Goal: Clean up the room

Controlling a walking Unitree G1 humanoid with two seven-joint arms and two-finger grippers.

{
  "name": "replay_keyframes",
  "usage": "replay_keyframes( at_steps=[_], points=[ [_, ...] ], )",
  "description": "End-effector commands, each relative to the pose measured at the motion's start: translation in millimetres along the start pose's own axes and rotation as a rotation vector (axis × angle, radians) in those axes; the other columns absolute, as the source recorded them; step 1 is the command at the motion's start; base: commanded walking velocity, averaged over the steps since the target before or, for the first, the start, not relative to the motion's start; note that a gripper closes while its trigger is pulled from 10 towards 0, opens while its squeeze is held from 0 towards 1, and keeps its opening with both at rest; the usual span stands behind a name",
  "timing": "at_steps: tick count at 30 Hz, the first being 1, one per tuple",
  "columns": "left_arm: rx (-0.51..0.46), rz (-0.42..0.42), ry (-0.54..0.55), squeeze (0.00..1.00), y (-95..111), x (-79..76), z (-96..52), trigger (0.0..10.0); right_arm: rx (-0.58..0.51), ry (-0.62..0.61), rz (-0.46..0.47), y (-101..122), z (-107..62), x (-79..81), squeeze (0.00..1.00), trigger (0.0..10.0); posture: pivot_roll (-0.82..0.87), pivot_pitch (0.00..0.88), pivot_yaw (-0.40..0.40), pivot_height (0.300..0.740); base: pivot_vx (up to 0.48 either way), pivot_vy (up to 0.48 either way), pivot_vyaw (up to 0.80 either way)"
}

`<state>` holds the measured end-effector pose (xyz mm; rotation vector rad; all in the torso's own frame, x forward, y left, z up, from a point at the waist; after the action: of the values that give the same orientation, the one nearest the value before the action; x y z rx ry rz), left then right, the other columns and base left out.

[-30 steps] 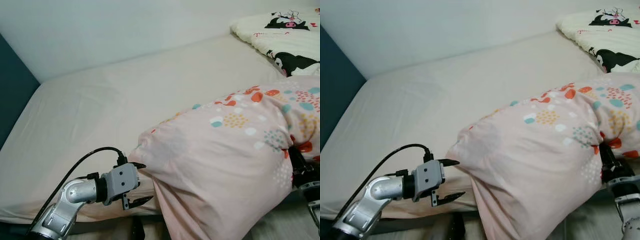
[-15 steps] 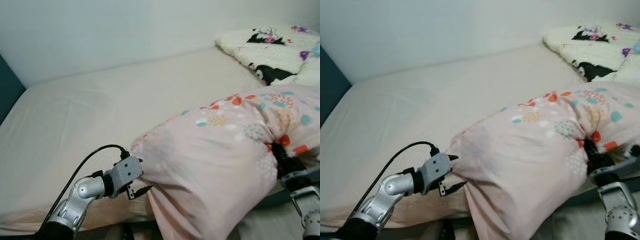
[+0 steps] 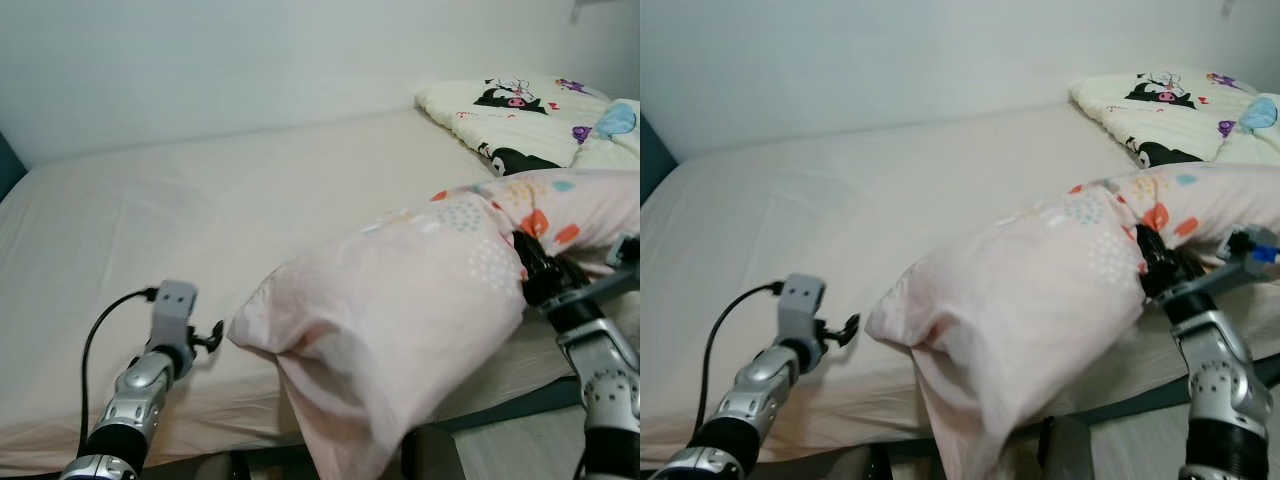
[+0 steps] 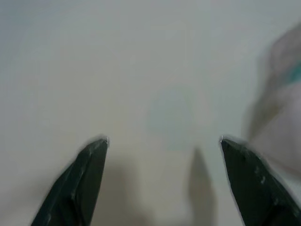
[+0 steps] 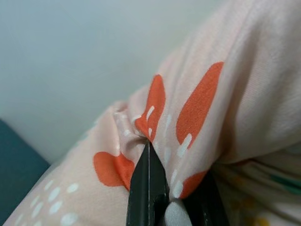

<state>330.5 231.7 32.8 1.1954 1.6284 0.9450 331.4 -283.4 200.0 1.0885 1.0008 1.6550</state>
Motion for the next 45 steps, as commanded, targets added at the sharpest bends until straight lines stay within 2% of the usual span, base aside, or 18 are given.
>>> replay_keyframes(
  at_steps=[1, 2, 3, 4, 5, 6, 7, 9, 12, 13, 18, 19, 26, 29, 36, 38, 42, 45],
  points=[
    [0.026, -0.083, 0.072, 0.00, -6.7, 8.1, -0.5, 10.0, -0.049, 0.080, -0.050, 15.3, 14.2, 11.1, 0.00, 0.0, 0.01, 0.000, 0.030, 0.538, 0.000, 0.000, 0.00],
    [0.026, -0.083, 0.072, 0.00, -6.7, 8.1, -0.5, 10.0, -0.049, 0.080, -0.050, 15.3, 14.2, 11.1, 0.00, 0.0, 0.01, 0.000, 0.030, 0.538, 0.000, 0.000, 0.00],
    [0.032, -0.100, 0.093, 0.00, -8.6, 9.0, -0.3, 10.0, -0.068, 0.100, -0.074, 26.5, 24.7, 11.6, 0.00, 0.0, 0.01, 0.000, 0.022, 0.543, -0.416, 0.000, 0.00],
    [0.032, -0.100, 0.093, 0.00, -8.6, 9.0, -0.3, 10.0, -0.068, 0.100, -0.074, 26.5, 24.7, 11.6, 0.00, 0.0, 0.01, 0.000, 0.022, 0.543, -0.416, 0.000, 0.00],
    [0.034, -0.108, 0.099, 0.00, -9.2, 7.8, 0.2, 10.0, -0.088, 0.118, -0.094, 37.8, 33.9, 12.7, 0.00, 0.0, 0.01, 0.000, 0.017, 0.548, -0.480, 0.000, 0.00],
    [0.034, -0.108, 0.099, 0.00, -9.2, 7.8, 0.2, 10.0, -0.088, 0.118, -0.094, 37.8, 33.9, 12.7, 0.00, 0.0, 0.01, 0.000, 0.017, 0.548, -0.480, 0.000, 0.00],
    [0.034, -0.113, 0.107, 0.00, -9.2, 5.9, 1.4, 10.0, -0.105, 0.133, -0.113, 47.3, 41.0, 14.5, 0.00, 0.0, 0.02, 0.000, 0.012, 0.553, -0.480, 0.000, 0.00],
    [0.034, -0.113, 0.107, 0.00, -9.2, 5.9, 1.4, 10.0, -0.105, 0.133, -0.113, 47.3, 41.0, 14.5, 0.00, 0.0, 0.02, 0.000, 0.012, 0.553, -0.480, 0.000, 0.00],
    [0.005, -0.132, 0.121, 0.00, -8.0, 2.4, 2.8, 10.0, -0.147, 0.211, -0.141, 60.0, 53.4, 34.3, 0.00, 0.0, 0.03, 0.000, -0.006, 0.567, -0.332, 0.000, 0.00],
    [0.005, -0.132, 0.121, 0.00, -8.0, 2.4, 2.8, 10.0, -0.147, 0.211, -0.141, 60.0, 53.4, 34.3, 0.00, 0.0, 0.03, 0.000, -0.006, 0.567, -0.259, 0.000, 0.00],
    [0.018, -0.122, 0.142, 0.00, -15.9, 7.0, -0.5, 10.0, -0.140, 0.248, -0.143, 51.8, 53.9, 46.8, 0.00, 0.0, 0.03, 0.000, -0.005, 0.586, 0.000, 0.000, 0.00],
    [0.037, -0.124, 0.167, 0.00, -21.0, 12.0, -2.8, 10.0, -0.117, 0.256, -0.157, 44.6, 52.9, 48.7, 0.00, 0.0, 0.03, 0.000, -0.002, 0.596, 0.000, 0.000, 0.00],
    [0.073, -0.136, 0.214, 0.00, -29.6, 21.4, -7.0, 10.0, -0.081, 0.248, -0.166, 33.9, 51.9, 46.2, 0.00, 0.0, 0.03, 0.000, 0.002, 0.615, 0.000, 0.000, 0.00],
    [0.131, -0.101, 0.238, 0.00, -44.1, 28.3, -13.8, 10.0, -0.047, 0.216, -0.155, 20.3, 47.3, 41.7, 0.00, 0.0, 0.02, 0.000, 0.010, 0.629, 0.000, 0.000, 0.00],
    [0.208, -0.072, 0.267, 0.00, -66.0, 36.2, -25.6, 10.0, -0.020, 0.198, -0.131, 6.7, 39.6, 41.4, 0.00, 0.0, 0.02, 0.000, 0.014, 0.643, 0.000, 0.000, 0.00],
    [0.266, -0.062, 0.291, 0.00, -81.2, 41.6, -34.7, 10.0, -0.003, 0.195, -0.116, -2.5, 35.0, 43.7, 0.00, 0.0, 0.01, 0.000, 0.014, 0.653, 0.000, 0.000, 0.00],
    [0.326, -0.028, 0.308, 0.00, -93.7, 43.9, -41.7, 10.0, 0.013, 0.181, -0.094, -11.4, 32.8, 43.8, 0.00, 0.0, 0.01, 0.000, 0.014, 0.667, -0.234, 0.000, 0.00],
    [0.334, -0.021, 0.307, 0.00, -95.8, 43.8, -42.9, 10.0, 0.019, 0.178, -0.089, -14.2, 32.5, 43.9, 0.00, 0.0, 0.01, 0.000, 0.013, 0.672, -0.471, 0.000, 0.00]
  ],
)
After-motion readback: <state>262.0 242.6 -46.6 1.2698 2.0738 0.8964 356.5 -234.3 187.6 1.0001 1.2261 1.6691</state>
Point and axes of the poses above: a point about 5 cm out from each wrist's last joint towards the gripper, its own z axis pointing out of the wrist towards the gripper, its own y axis along the axis of the wrist's last joint, x = y × z, the point moved 2 cm from there along z, pointing out of the wrist towards the gripper, and after that the axes turned 13 degrees about -z, right-handed, at the moved point
